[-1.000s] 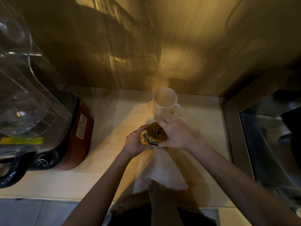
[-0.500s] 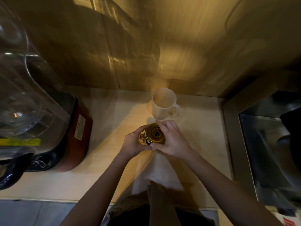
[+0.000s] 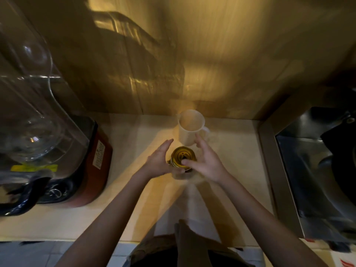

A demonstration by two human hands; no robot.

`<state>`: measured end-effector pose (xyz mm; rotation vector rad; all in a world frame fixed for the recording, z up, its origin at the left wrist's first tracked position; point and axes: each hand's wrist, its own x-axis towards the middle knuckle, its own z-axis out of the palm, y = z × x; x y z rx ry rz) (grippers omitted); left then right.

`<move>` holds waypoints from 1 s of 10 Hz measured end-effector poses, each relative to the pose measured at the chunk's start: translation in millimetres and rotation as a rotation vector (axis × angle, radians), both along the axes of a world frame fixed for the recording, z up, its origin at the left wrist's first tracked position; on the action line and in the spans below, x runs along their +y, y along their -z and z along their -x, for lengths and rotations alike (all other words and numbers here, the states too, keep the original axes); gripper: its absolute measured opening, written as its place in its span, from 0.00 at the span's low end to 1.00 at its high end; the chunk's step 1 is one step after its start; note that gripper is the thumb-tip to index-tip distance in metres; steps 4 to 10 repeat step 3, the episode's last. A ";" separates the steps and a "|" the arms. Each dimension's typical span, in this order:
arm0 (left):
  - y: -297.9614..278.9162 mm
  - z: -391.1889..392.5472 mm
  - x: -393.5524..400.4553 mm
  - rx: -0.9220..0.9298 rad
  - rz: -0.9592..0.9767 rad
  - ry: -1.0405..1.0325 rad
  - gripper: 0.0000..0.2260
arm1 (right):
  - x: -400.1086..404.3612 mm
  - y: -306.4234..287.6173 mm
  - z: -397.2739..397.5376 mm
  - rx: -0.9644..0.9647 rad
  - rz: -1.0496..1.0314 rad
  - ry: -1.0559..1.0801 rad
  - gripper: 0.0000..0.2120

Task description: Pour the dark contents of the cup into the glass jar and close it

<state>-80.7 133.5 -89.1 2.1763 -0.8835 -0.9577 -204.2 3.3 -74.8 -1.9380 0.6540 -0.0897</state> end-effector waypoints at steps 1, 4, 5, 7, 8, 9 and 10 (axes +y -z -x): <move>-54.3 -15.4 -6.2 0.082 0.076 -0.016 0.36 | -7.1 -55.3 2.2 -0.173 -0.345 0.166 0.26; -172.2 -42.0 -29.1 0.027 0.284 -0.049 0.18 | -23.0 -206.6 28.5 -0.893 -0.543 -0.009 0.08; -172.2 -42.0 -29.1 0.027 0.284 -0.049 0.18 | -23.0 -206.6 28.5 -0.893 -0.543 -0.009 0.08; -172.2 -42.0 -29.1 0.027 0.284 -0.049 0.18 | -23.0 -206.6 28.5 -0.893 -0.543 -0.009 0.08; -172.2 -42.0 -29.1 0.027 0.284 -0.049 0.18 | -23.0 -206.6 28.5 -0.893 -0.543 -0.009 0.08; -172.2 -42.0 -29.1 0.027 0.284 -0.049 0.18 | -23.0 -206.6 28.5 -0.893 -0.543 -0.009 0.08; -172.2 -42.0 -29.1 0.027 0.284 -0.049 0.18 | -23.0 -206.6 28.5 -0.893 -0.543 -0.009 0.08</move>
